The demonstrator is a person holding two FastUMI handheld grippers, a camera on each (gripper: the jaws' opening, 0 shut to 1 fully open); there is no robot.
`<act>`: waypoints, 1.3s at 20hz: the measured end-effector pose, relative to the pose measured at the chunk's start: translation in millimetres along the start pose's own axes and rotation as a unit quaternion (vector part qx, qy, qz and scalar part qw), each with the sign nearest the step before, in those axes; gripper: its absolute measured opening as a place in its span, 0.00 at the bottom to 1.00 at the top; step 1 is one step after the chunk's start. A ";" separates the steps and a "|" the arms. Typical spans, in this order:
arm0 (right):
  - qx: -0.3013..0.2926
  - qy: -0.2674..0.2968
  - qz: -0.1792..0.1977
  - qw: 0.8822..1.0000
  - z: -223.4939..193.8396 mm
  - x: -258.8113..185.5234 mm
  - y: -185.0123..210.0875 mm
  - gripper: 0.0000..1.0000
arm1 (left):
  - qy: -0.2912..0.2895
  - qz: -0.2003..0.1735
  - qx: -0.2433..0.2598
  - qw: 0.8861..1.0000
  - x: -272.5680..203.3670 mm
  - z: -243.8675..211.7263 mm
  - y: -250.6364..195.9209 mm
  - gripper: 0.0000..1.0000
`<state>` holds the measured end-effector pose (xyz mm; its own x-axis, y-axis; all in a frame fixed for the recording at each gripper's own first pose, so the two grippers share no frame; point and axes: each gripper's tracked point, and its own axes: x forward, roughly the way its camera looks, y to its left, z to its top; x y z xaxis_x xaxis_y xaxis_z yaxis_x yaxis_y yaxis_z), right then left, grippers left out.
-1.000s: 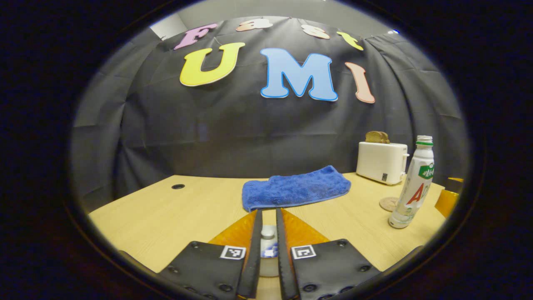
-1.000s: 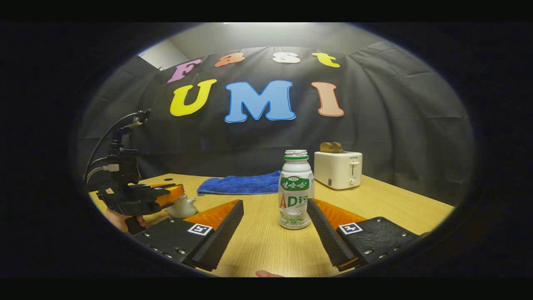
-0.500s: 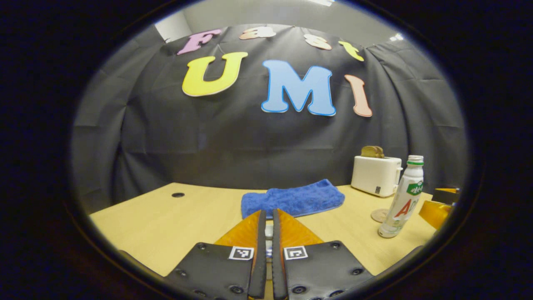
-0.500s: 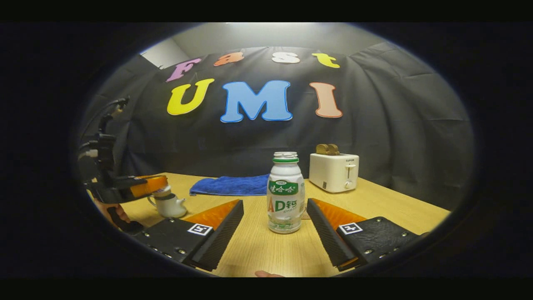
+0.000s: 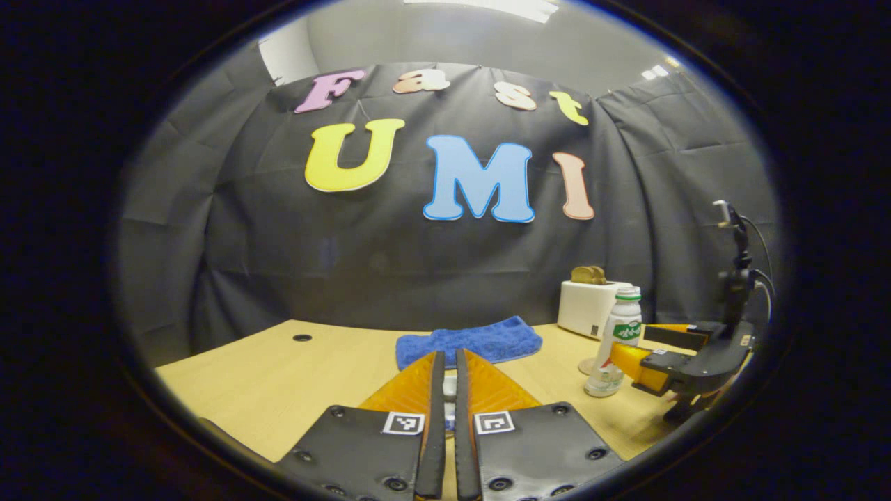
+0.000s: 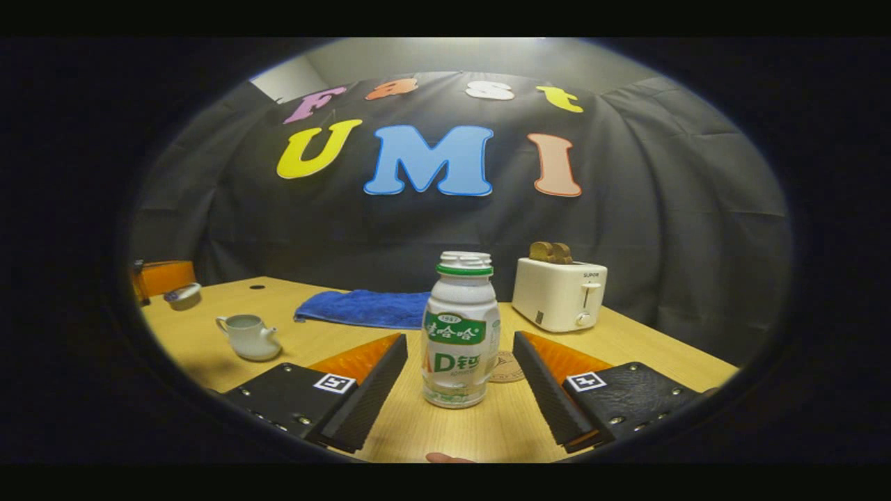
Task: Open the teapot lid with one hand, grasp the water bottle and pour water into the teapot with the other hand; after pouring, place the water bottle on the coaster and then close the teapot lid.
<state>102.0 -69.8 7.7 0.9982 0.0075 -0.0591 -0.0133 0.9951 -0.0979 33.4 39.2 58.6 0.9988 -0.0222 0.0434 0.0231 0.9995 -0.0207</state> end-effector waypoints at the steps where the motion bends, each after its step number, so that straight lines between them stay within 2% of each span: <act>1: -0.006 0.004 -0.004 1.000 -2.0 5.0 -0.4 0.95 | -0.003 0.004 0.007 1.000 -5.0 2.3 1.5 0.16; 2: -0.008 0.007 -0.004 1.000 -3.4 9.6 -0.5 0.95 | -0.007 0.008 0.014 1.000 -9.2 3.1 2.8 0.12; 4: -0.005 0.019 0.001 1.000 -11.0 19.4 2.3 0.95 | -0.006 0.010 0.015 1.000 -13.7 2.7 4.8 0.16; 5: 0.000 0.027 0.002 1.000 -16.1 23.5 2.7 0.95 | -0.006 0.009 0.011 1.000 -15.9 2.8 5.4 0.12; 7: 0.014 0.039 0.001 0.999 -22.3 30.8 1.9 0.95 | -0.005 0.013 0.006 1.000 -18.1 1.8 9.3 0.12; 11: 0.020 0.044 -0.011 0.999 -22.9 44.5 -2.9 0.95 | -0.002 0.021 -0.003 1.000 -25.9 -1.0 19.2 0.12; 12: 0.020 0.047 -0.018 0.999 -21.7 47.1 -5.3 0.95 | -0.002 0.023 -0.004 1.000 -27.9 -1.5 21.7 0.16; 15: 0.030 0.045 -0.042 0.998 -21.4 56.1 -12.2 0.95 | 0.000 0.030 -0.007 1.000 -33.5 -2.9 28.1 0.16; 17: 0.030 0.042 -0.046 0.998 -18.8 58.2 -13.2 0.94 | 0.000 0.032 -0.008 0.999 -35.3 -2.6 30.3 0.12; 18: 0.028 0.041 -0.045 0.998 -17.1 56.6 -13.2 0.77 | -0.001 0.032 -0.009 0.999 -36.8 -1.8 29.5 0.16; 21: 0.007 0.039 -0.033 0.999 -18.9 56.1 -10.4 0.76 | -0.003 0.030 -0.012 0.999 -42.9 1.7 27.1 0.12; 22: 0.000 0.040 -0.028 0.999 -17.9 54.5 -8.5 0.60 | -0.004 0.027 -0.012 1.000 -46.3 0.3 25.3 0.12; 23: -0.003 0.041 -0.021 0.999 -16.7 52.1 -5.5 0.74 | -0.005 0.025 -0.013 1.000 -50.1 1.0 23.7 0.13; 26: -0.019 0.040 -0.003 0.999 -8.9 45.5 5.8 0.74 | -0.001 0.015 -0.014 1.000 -63.9 -5.0 15.4 0.12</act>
<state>146.8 -64.5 -4.3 0.9905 -0.0073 -0.1371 -0.0115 0.9906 -0.1363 -29.9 55.8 50.5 0.9990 0.0077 0.0436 -0.0055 0.9987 -0.0497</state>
